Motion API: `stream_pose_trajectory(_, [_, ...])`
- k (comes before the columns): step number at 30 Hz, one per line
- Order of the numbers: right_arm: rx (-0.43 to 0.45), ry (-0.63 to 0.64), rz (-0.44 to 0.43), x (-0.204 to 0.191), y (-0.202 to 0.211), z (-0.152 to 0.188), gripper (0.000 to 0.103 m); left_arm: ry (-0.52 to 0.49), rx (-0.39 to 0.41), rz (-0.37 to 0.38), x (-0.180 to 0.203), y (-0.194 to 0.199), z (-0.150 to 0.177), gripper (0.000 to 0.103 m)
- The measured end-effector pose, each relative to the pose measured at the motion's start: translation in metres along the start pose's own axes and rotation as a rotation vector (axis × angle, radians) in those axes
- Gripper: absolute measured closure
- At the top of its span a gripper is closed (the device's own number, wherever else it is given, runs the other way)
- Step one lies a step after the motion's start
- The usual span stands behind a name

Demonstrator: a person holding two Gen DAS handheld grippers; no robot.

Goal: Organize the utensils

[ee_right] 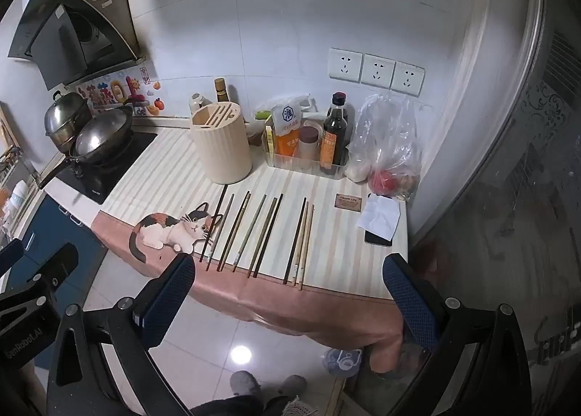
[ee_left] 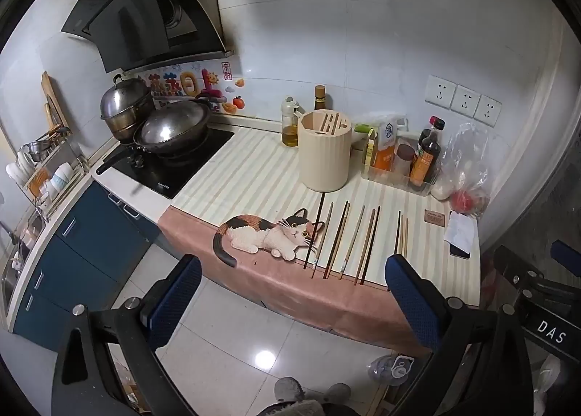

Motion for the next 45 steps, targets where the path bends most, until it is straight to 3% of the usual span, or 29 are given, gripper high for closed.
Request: stream_pose_trajectory(45, [0.011, -0.003, -0.001, -0.002, 0.004, 0.0, 0.0, 0.016, -0.02, 0.012, 0.0, -0.002, 0.015, 0.0])
Point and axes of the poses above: each gripper's, at about its wrist camera, not at the fingertips, and y roughly against the way its jaws point, x to its right, z to its underside, the point moved 7 cm from there along -y, roughly the way its jaws point, and after that the axes turned 11 degrees about y, right-handed, at the moved point
